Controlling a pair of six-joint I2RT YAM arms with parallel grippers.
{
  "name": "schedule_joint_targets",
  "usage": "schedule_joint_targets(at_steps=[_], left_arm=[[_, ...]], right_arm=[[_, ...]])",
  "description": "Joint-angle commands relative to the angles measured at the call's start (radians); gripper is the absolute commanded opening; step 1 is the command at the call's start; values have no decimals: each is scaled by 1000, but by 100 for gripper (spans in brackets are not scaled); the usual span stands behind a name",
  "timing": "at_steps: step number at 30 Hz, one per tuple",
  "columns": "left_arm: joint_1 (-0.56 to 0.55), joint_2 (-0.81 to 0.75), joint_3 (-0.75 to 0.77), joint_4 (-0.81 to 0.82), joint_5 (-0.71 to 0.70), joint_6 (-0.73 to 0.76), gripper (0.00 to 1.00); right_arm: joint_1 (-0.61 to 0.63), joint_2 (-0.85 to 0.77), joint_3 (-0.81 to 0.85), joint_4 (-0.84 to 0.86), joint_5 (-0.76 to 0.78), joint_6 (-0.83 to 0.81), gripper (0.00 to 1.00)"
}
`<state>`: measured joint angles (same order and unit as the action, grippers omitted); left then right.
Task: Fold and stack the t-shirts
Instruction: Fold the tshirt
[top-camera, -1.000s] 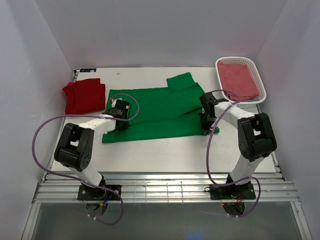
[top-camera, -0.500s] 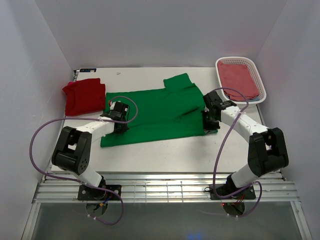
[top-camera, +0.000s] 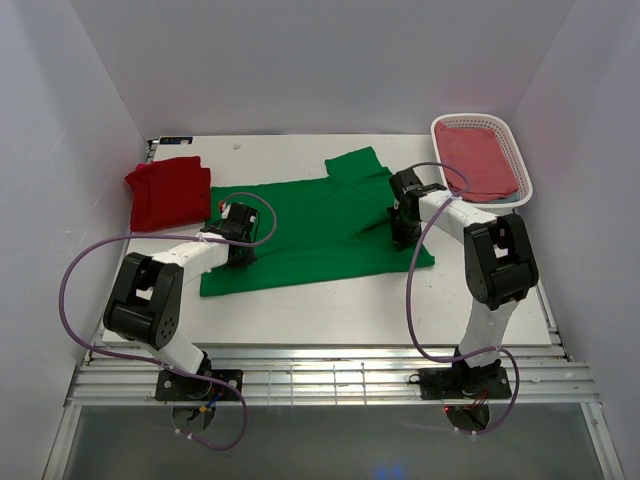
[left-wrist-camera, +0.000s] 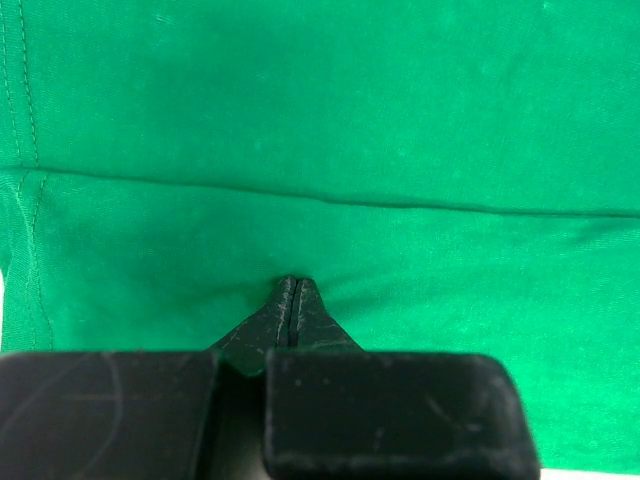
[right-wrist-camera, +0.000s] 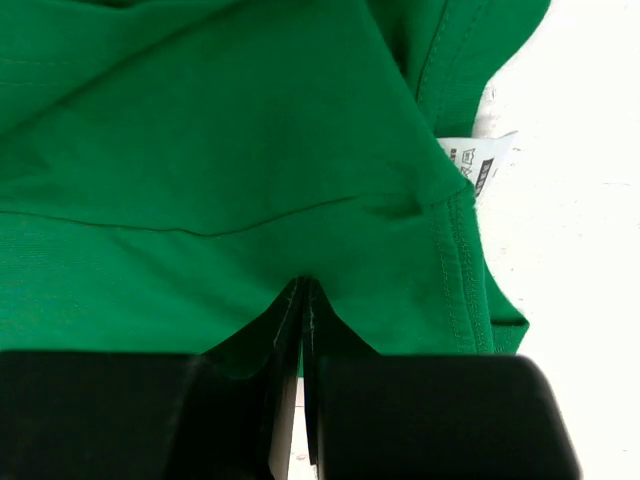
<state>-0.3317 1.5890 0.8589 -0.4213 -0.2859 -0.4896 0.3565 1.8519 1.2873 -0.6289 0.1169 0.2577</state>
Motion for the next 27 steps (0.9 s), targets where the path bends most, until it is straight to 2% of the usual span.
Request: schedule_joint_targets(at_steps=[1,17,27], left_arm=[[-3,-20,17,-48,-1,20,0],[-3,-20,-9,-50,21,13,0],[-3,-64,-47,-94,40,-21,0]], right_arm=[[6,-2,-5,26,10,-18,8],[7,-75,-275,41,-43,48,8],[15,-229,-427,0,-46,98,8]])
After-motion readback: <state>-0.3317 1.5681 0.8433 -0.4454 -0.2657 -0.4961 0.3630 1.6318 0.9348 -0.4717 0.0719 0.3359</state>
